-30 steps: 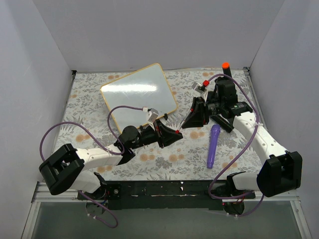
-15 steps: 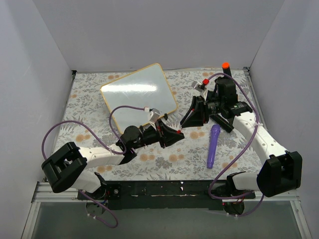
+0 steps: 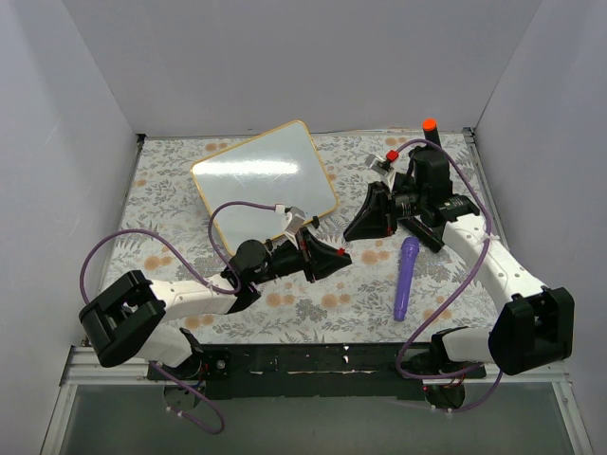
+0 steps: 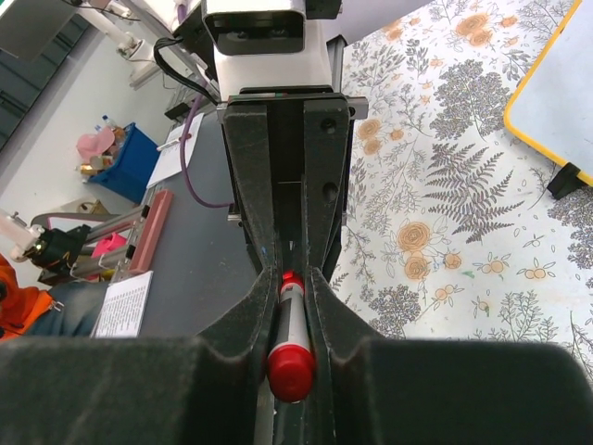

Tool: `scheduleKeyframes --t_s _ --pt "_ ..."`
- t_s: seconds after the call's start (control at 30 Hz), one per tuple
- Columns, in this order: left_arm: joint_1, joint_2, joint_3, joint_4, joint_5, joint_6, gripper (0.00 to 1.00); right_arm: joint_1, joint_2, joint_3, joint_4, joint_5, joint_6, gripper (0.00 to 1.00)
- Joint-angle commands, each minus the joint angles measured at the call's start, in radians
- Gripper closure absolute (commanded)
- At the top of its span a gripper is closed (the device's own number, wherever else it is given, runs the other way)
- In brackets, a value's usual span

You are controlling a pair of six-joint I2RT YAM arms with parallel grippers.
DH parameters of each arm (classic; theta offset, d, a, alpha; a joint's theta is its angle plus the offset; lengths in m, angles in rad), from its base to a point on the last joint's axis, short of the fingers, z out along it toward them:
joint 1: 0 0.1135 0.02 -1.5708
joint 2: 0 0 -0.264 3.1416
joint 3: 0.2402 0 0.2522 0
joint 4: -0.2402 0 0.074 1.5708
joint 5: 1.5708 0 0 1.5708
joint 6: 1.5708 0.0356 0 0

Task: Write a sentence on the whiteboard
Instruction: Open the whiteboard marker at the center of the board, then place the pen cap at the center of the board.

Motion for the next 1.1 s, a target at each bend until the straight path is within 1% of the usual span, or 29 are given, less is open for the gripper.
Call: scheduleKeyframes --t_s 0.0,0.13,0.23,0.3,0.37,0.43,0.47,0.5,0.57,0.63,0.7,0.8,0.93,0.97,1.0,1.03,1.07 --pt "-0.002 -0.016 0.006 0.013 0.028 0.052 1.0 -0.035 -0.029 0.054 -0.05 -0.047 -0.044 0.99" --pt "-0.001 -0.071 -0.036 -0.054 0.053 0.126 1.0 -0.153 -0.029 0.141 -0.071 -0.082 -0.061 0.99" --pt "-0.002 -0.12 -0.068 -0.144 0.05 0.159 1.0 -0.219 -0.063 0.159 -0.044 -0.054 -0.047 0.99" --pt "-0.002 -0.143 -0.088 -0.171 0.044 0.164 1.0 -0.277 -0.073 0.16 -0.012 -0.05 -0.029 0.99" --pt "-0.001 -0.151 -0.106 -0.185 0.03 0.152 1.0 -0.308 -0.098 0.134 -0.009 -0.006 -0.05 0.99" --pt "-0.002 -0.139 -0.123 -0.218 0.007 0.12 1.0 -0.311 -0.124 0.091 -0.01 0.037 -0.069 0.99" --pt "-0.002 -0.13 -0.126 -0.234 -0.001 0.107 1.0 -0.311 -0.159 0.066 -0.015 0.094 -0.12 0.99" --pt "-0.002 -0.117 -0.131 -0.246 -0.025 0.068 1.0 -0.311 -0.178 -0.005 -0.006 0.108 -0.139 0.99" --pt "-0.002 -0.064 -0.139 -0.26 -0.042 0.023 1.0 -0.313 -0.233 -0.075 0.013 0.15 -0.164 0.99" --pt "-0.004 -0.022 -0.128 -0.277 -0.077 -0.04 1.0 -0.357 -0.279 -0.161 0.06 0.157 -0.176 0.99" --pt "-0.005 0.047 -0.106 -0.283 -0.108 -0.06 1.0 -0.4 -0.297 -0.222 0.127 0.141 -0.141 0.99" --pt "-0.012 0.157 -0.027 -0.31 -0.151 -0.08 1.0 -0.452 -0.319 -0.268 0.232 0.104 -0.087 0.99" --pt "-0.012 0.306 0.105 -0.367 -0.194 -0.114 1.0 -0.509 -0.334 -0.322 0.269 0.091 -0.08 0.99" --pt "-0.013 0.33 0.155 -0.376 -0.206 -0.118 1.0 -0.521 -0.336 -0.339 0.325 0.087 -0.054 0.99" --pt "-0.013 0.388 0.185 -0.384 -0.209 -0.118 1.0 -0.556 -0.334 -0.351 0.361 0.073 -0.032 0.99" --pt "-0.016 0.418 0.212 -0.407 -0.214 -0.118 0.99 -0.576 -0.336 -0.36 0.391 0.043 -0.009 0.99" --pt "-0.016 0.45 0.242 -0.431 -0.226 -0.117 0.96 -0.608 -0.334 -0.365 0.418 0.032 0.015 0.99"
